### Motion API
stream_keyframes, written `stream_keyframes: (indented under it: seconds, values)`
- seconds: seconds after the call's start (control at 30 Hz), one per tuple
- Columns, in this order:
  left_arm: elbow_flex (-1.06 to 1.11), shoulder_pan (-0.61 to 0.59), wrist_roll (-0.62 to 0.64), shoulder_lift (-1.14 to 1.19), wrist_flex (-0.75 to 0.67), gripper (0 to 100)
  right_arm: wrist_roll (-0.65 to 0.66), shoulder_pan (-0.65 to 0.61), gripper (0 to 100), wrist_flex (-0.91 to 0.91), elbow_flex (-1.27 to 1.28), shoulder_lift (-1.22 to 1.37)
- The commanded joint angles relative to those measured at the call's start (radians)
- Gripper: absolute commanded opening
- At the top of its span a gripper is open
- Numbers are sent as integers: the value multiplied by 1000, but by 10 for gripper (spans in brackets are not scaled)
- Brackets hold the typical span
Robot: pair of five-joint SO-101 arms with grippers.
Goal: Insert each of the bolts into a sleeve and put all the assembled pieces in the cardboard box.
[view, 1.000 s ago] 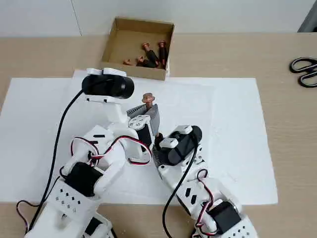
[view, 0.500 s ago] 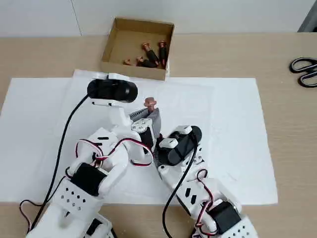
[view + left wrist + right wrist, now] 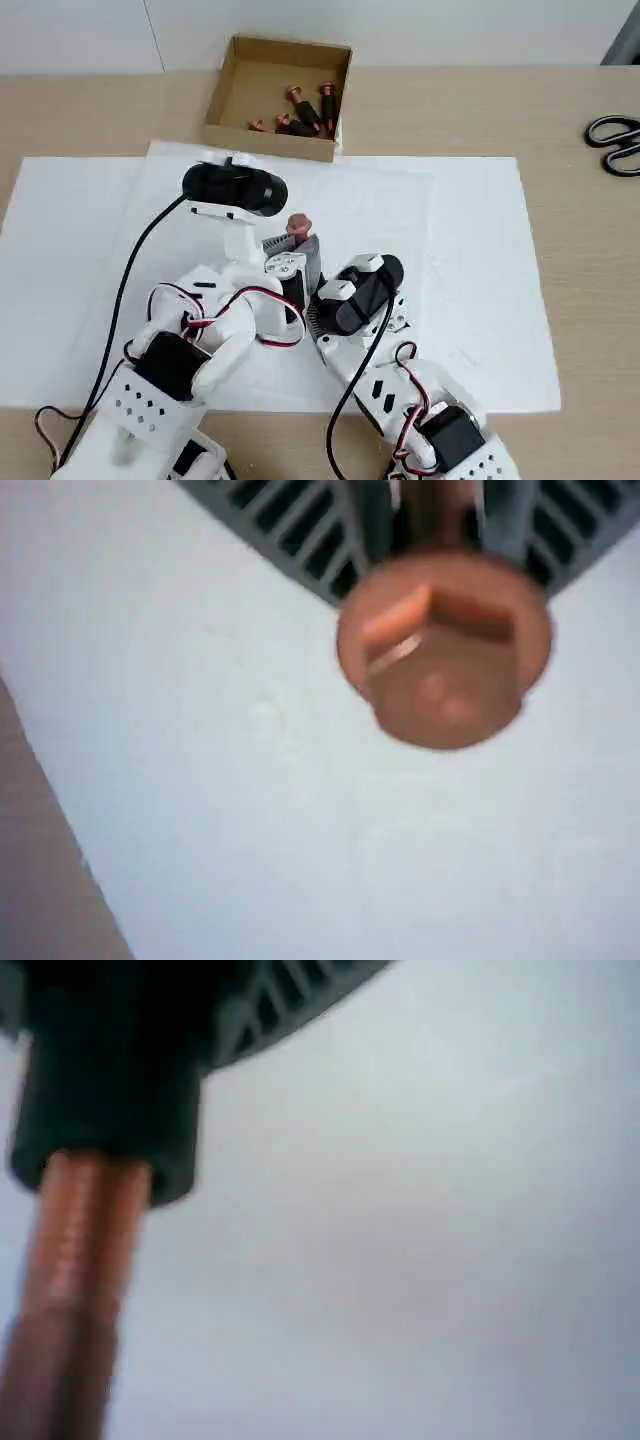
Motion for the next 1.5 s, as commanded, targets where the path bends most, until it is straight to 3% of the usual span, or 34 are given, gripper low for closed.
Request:
stream_keyframes:
  seconds: [0.0,0.37,0.6,0.8,1.03,1.2,1.37,1.47]
  values:
    - [-36,0,-12,-14,31,6,-8,22,4,-24,-40,-21]
    - [93,69,-84,-6,-68,6,-8,22,4,-24,-40,-21]
    - [96,69,-87,-6,-52,9,-8,22,4,-22,-40,-21]
    - [91,74,-109,-12,26,122,-8,22,4,-22,-40,-21]
    - [64,71,-109,-14,34,130,-8,22,4,-21,-38,-21]
    - [-107,31,-109,-14,183,131,-8,22,4,-21,-38,-19]
    - [-262,-87,-121,-14,350,170,-6,22,4,-21,-38,-19]
    - [-292,-196,-272,-14,416,224,-6,24,4,-21,-38,-18]
